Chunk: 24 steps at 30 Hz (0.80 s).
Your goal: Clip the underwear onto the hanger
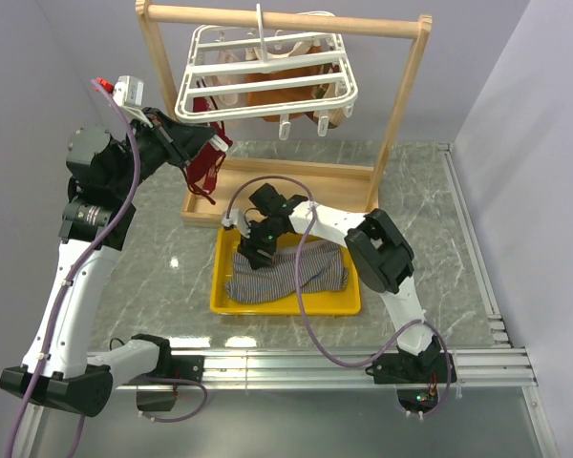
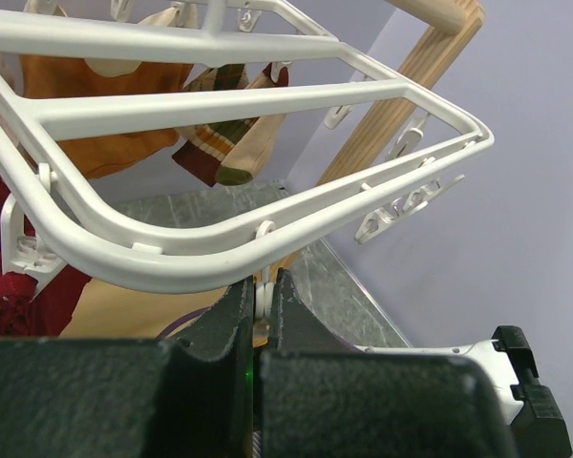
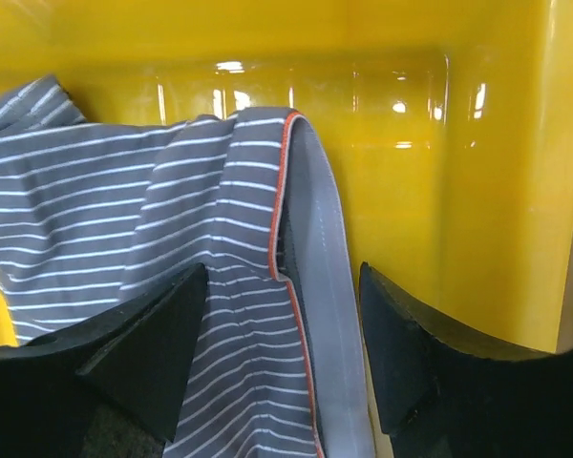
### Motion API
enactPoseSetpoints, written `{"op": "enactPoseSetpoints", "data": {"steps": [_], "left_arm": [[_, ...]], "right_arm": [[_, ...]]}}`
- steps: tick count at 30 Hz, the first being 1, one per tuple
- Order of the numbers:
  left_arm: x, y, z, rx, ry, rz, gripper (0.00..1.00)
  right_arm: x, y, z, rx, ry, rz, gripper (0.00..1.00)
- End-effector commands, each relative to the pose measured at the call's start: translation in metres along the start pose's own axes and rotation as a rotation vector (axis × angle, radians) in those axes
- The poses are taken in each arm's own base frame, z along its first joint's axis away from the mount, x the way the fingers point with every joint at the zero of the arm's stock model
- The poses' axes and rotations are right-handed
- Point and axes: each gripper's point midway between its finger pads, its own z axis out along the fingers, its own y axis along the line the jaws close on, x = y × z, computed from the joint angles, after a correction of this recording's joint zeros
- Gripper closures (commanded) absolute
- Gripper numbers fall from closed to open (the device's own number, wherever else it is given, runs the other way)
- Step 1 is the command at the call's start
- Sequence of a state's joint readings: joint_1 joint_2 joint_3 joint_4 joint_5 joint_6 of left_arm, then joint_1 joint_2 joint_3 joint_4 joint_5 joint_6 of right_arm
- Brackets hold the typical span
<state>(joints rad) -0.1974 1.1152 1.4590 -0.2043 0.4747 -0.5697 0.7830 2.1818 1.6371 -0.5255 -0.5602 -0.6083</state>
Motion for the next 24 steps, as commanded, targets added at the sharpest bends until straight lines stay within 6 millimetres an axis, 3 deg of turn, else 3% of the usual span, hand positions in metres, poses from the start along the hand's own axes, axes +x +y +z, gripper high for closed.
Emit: {"op": "enactPoseSetpoints", "data": {"steps": [1, 3, 7, 15, 16, 17, 20, 24], "left_arm": [[0.000, 0.000, 0.001, 0.015, 0.002, 0.010, 1.00], [0.001, 0.002, 0.001, 0.013, 0.002, 0.009, 1.00], [0.000, 0.001, 0.000, 0.011, -0.001, 0.012, 1.00], [-0.001, 0.001, -0.002, 0.007, 0.000, 0.017, 1.00], [-0.001, 0.001, -0.003, 0.005, 0.000, 0.017, 1.00], [0.001, 0.002, -0.003, 0.003, 0.006, 0.015, 1.00], [0.003, 0.003, -0.005, -0.001, 0.011, 0.018, 1.00], [0.007, 0.005, -0.006, -0.004, 0.021, 0.020, 1.00]], "right_arm": [[-0.004, -0.009, -0.002, 0.034, 0.036, -0.034, 0.28], [0.000, -0.010, -0.001, 0.045, 0.049, -0.039, 0.28], [0.007, -0.014, 0.002, 0.089, 0.060, -0.052, 0.39], [0.014, 0.008, 0.005, 0.077, 0.075, -0.096, 0.83], [0.013, 0.009, 0.003, 0.076, 0.071, -0.095, 0.95], [0.011, 0.010, 0.002, 0.074, 0.063, -0.094, 0.99], [-0.004, 0.012, -0.013, 0.098, 0.018, -0.110, 1.00], [-0.037, 0.016, -0.053, 0.189, -0.095, -0.153, 1.00]]}}
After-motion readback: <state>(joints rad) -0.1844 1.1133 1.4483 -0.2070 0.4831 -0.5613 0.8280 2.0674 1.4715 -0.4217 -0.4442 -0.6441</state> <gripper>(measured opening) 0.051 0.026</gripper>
